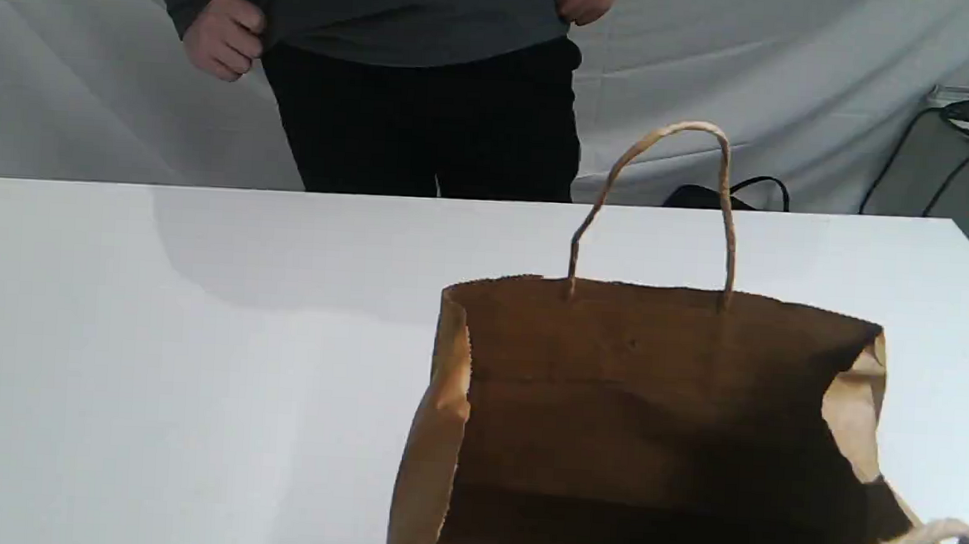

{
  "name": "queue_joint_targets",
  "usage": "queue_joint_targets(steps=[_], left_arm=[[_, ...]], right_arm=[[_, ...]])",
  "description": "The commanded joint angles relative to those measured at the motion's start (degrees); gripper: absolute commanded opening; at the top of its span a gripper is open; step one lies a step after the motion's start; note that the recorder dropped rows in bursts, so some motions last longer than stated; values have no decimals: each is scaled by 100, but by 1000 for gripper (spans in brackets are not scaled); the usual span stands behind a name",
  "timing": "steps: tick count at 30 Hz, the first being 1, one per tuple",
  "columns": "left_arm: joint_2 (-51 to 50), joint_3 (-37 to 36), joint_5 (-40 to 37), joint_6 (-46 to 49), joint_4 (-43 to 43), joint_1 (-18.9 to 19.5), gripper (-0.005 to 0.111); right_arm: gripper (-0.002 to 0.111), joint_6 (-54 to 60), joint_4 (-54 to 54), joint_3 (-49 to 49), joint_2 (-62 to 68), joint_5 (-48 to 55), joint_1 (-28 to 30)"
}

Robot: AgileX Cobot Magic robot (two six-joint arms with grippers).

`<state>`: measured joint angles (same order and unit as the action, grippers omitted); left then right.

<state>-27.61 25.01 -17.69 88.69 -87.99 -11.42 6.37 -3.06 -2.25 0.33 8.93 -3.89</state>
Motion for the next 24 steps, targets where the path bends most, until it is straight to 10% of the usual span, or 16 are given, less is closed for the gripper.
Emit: queue_joint_targets(steps=[1, 24], left_arm=[[33, -35, -5, 5, -10, -9, 0], [33, -35, -5, 5, -10, -9, 0]], right_arm=[[0, -752, 1008, 225, -33, -572, 48], [0, -715, 396, 225, -33, -442, 48]])
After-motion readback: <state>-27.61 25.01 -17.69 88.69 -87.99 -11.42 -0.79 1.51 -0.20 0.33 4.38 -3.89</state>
